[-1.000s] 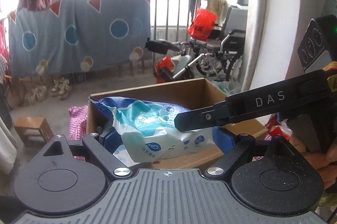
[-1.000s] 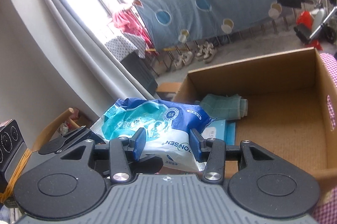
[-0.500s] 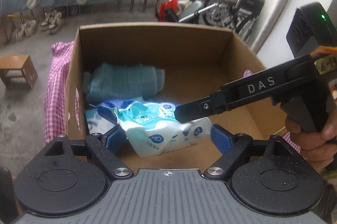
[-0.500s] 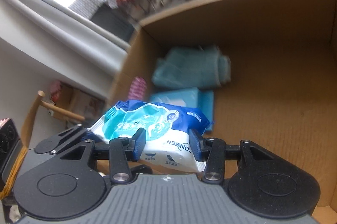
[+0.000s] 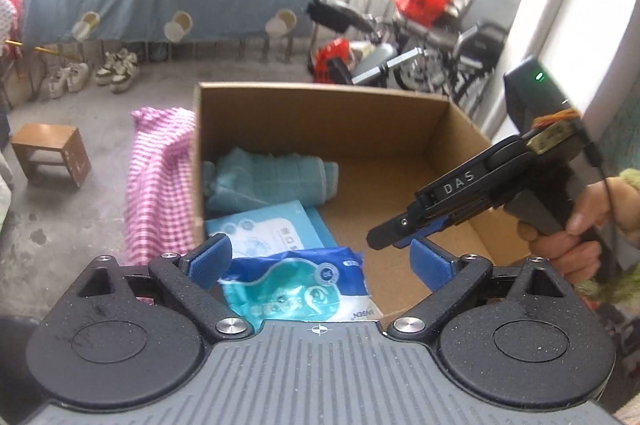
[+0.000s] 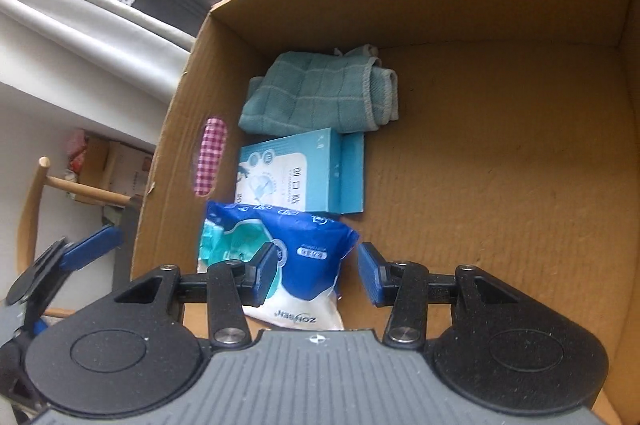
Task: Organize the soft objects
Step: 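Lower the wipes pack into the box beside the plaster box and release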
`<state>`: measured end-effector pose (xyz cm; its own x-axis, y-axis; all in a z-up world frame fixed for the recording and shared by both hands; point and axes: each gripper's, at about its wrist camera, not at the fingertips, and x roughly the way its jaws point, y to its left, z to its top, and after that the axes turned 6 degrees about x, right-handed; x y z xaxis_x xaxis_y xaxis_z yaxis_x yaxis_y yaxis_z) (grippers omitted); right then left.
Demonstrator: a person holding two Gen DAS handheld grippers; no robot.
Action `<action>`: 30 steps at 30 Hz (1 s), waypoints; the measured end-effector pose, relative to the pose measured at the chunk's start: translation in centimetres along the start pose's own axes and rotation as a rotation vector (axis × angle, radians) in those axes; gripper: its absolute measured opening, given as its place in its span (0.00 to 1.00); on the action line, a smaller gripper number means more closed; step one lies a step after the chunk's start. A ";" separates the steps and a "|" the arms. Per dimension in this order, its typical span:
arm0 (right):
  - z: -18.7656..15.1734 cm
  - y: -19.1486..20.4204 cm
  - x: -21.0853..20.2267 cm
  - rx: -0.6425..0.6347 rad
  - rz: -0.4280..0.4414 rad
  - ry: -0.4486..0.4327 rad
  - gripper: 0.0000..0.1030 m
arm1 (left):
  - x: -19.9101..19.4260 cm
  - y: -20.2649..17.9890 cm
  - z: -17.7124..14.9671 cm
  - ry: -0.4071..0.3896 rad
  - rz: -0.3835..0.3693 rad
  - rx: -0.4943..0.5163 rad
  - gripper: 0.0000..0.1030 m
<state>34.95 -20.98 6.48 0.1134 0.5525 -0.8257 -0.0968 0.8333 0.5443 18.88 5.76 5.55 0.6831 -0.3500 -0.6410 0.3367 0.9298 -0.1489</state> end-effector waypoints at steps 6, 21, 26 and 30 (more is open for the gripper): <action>1.5 2.6 1.0 -0.066 -0.039 -0.002 0.47 | -3.3 1.7 -1.7 -0.074 -0.018 -0.086 0.95; 3.3 6.8 8.0 -0.147 -0.113 0.122 0.43 | -4.0 4.4 -5.6 -0.050 -0.037 -0.195 0.96; 2.7 8.0 8.4 -0.180 -0.140 0.092 0.43 | -3.9 4.7 -6.1 -0.055 -0.052 -0.217 0.96; 2.9 7.5 7.5 -0.124 -0.104 0.079 0.44 | -4.1 4.5 -6.6 -0.065 -0.036 -0.209 0.97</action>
<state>37.95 -10.59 4.80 0.0511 0.4562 -0.8884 -0.2103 0.8745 0.4370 13.27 12.11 2.55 0.7160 -0.3833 -0.5835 0.2240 0.9177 -0.3280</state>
